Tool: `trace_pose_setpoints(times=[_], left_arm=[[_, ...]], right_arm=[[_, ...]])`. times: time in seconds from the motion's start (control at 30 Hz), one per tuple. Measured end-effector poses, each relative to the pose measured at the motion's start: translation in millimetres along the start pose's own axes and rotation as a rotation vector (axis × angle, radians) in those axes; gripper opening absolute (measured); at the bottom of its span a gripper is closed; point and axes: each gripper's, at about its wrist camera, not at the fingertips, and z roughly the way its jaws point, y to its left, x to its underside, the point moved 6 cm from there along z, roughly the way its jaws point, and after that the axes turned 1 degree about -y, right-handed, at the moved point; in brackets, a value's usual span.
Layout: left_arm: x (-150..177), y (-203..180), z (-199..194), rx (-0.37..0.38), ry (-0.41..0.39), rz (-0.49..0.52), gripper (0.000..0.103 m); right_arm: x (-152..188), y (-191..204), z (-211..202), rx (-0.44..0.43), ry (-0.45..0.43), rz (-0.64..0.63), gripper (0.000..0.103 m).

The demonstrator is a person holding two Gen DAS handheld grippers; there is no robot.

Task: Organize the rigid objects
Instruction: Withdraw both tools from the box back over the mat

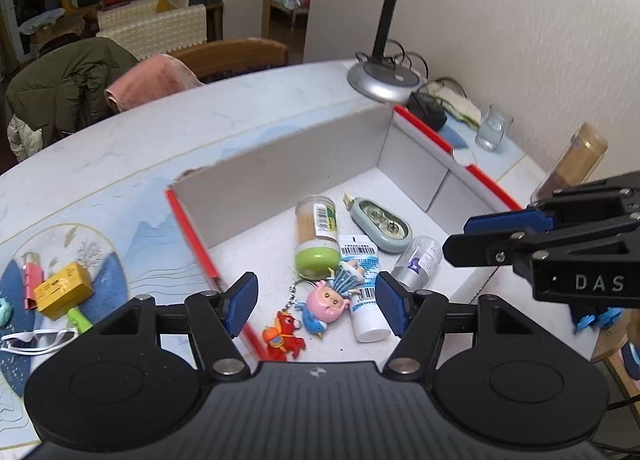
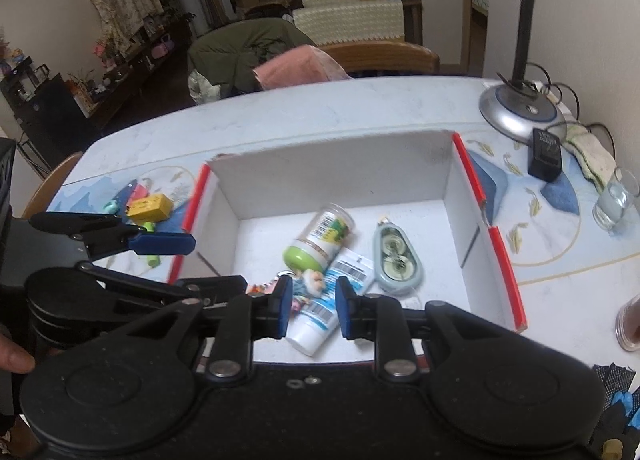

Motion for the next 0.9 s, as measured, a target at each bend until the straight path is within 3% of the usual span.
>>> trace_pose_setpoints(times=[0.4,0.47,0.5,0.9], left_arm=[[23.5,56.3,-58.0,-0.023,-0.073,-0.06,0.064],[30.1,69.5,-66.7,-0.036,-0.083,-0.075,0.079],[33.1,76.6,-71.4,-0.043,-0.091,-0.085,0.081],[68.4,162.1,-108.4,-0.131,-0.111,-0.161,0.081]], right_arm=[[4.7,59.0,-4.2,-0.03,-0.036,-0.024,0.041],[6.1,70.7,-3.9,-0.036,-0.039,-0.027,0.043],[6.6,76.8,-3.7,-0.039,-0.042,-0.03,0.045],[13.2,143.1,11.3,-0.071,-0.043,-0.053,0.066]])
